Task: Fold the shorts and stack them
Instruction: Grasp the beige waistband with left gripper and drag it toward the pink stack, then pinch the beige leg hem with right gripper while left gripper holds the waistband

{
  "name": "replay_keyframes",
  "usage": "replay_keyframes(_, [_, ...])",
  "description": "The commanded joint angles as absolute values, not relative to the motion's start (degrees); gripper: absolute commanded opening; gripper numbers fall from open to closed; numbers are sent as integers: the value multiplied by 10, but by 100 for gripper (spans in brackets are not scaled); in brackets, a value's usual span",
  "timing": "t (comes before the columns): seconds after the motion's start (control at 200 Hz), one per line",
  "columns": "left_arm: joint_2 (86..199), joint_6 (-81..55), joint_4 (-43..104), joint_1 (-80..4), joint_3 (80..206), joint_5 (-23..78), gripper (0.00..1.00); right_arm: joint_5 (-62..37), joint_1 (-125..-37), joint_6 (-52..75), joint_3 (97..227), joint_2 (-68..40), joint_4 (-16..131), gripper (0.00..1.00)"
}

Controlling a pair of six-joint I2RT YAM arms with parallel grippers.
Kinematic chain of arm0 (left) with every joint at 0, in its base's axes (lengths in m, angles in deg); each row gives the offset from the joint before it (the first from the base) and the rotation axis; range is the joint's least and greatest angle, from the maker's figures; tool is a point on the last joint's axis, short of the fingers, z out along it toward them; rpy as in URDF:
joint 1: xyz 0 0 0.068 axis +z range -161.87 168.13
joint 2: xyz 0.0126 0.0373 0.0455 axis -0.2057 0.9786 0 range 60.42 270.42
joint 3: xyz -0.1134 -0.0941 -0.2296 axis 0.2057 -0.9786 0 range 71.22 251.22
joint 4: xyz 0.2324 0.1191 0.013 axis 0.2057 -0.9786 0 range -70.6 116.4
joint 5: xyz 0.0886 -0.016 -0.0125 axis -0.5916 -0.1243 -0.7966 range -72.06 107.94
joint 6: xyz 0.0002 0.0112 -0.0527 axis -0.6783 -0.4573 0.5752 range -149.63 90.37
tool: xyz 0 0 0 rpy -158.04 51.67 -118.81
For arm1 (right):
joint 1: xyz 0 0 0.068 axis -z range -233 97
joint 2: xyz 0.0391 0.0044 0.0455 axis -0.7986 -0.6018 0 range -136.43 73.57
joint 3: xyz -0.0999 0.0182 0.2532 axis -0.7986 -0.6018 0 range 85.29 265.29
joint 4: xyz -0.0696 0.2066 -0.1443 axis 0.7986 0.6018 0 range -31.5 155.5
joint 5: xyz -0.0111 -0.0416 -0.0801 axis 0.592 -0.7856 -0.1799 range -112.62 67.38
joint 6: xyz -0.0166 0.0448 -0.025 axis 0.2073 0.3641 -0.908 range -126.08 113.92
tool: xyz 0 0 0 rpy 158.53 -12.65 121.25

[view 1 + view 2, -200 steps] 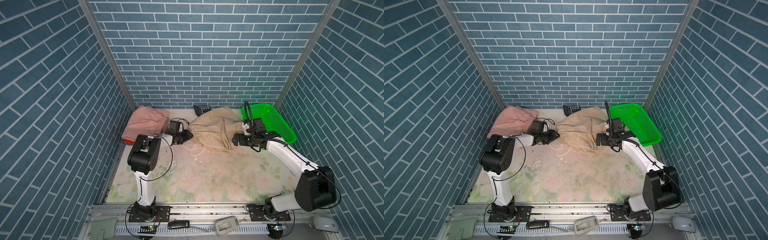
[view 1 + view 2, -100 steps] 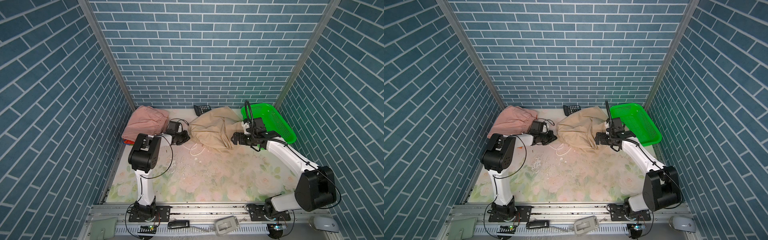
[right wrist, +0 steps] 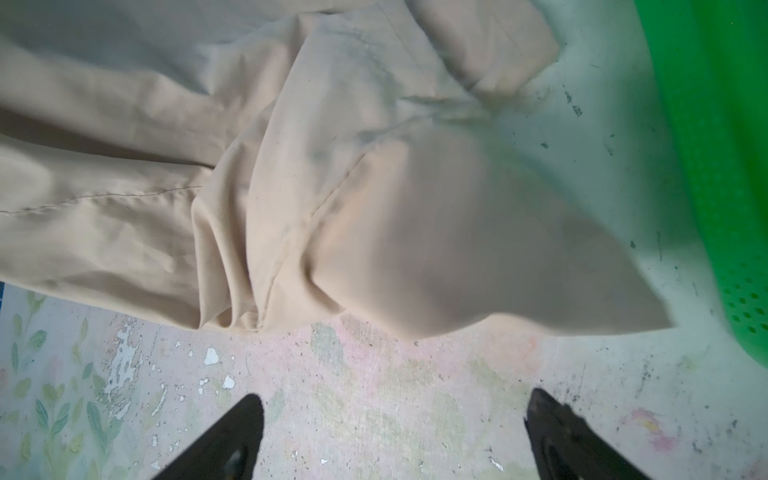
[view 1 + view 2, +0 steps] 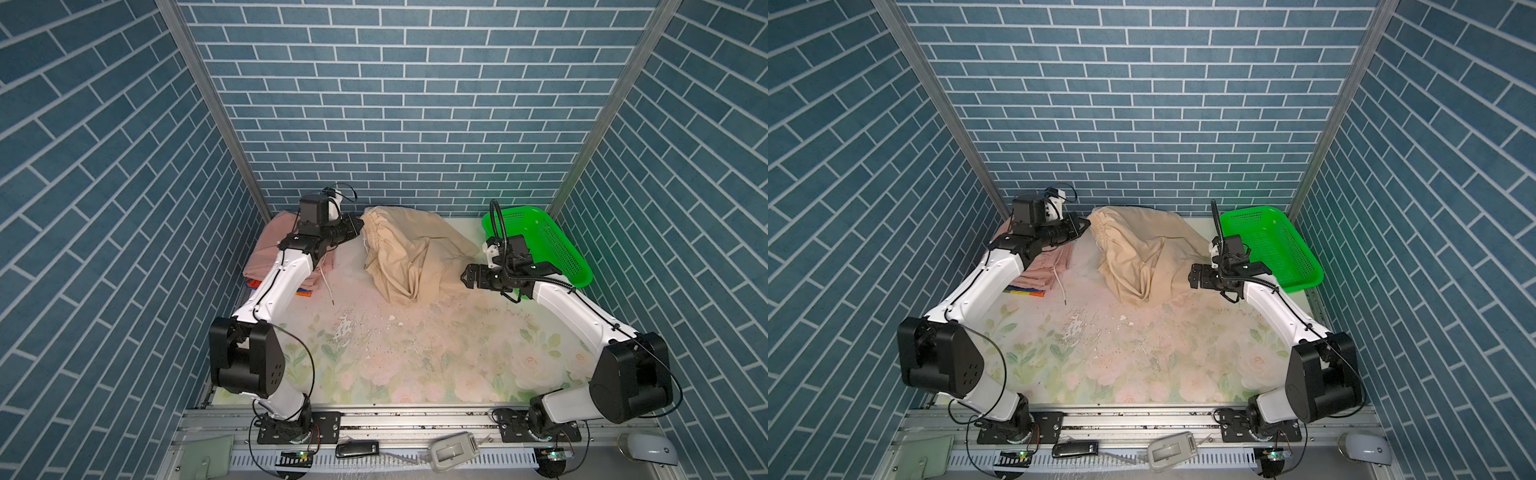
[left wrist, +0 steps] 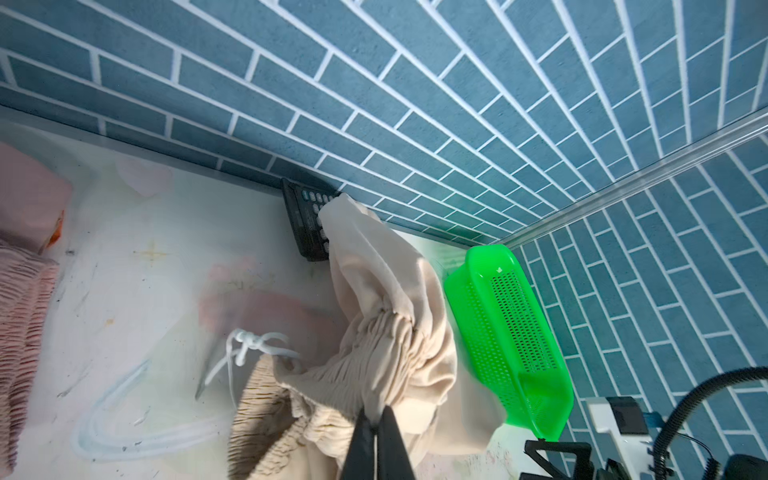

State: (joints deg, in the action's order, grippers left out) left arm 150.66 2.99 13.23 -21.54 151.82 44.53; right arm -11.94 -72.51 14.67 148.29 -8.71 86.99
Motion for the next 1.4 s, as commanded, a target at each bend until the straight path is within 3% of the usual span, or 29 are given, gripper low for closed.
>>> replay_keyframes(0.0, [1497,20,88,-214,1520,434,0,-112,-727,157,1480,-76,867,99])
replay_keyframes(0.47, [1460,20,86,-229,1528,420,0,-98,-727,160,1460,-93,852,99])
replay_keyframes(0.95, [1451,13,75,-229,1514,422,0,-123,-728,139,1577,-322,849,98])
replay_keyframes(1.005, [1451,11,73,-229,1514,422,0,-123,-727,135,1594,-343,855,84])
replay_keyframes(1.035, [1451,10,72,-228,1514,421,0,-122,-728,132,1598,-348,857,69])
replay_keyframes(1.105, [1451,4,66,-225,1516,422,0,-132,-727,130,1582,-327,849,22])
replay_keyframes(1.16, [1451,2,60,-217,1515,423,0,-149,-725,127,1558,-292,849,4])
replay_keyframes(1.18, [1451,2,58,-213,1514,424,0,-154,-723,124,1547,-277,850,0])
replay_keyframes(1.395, [1448,-1,53,-163,1507,421,0,-226,-697,116,1395,-103,888,0])
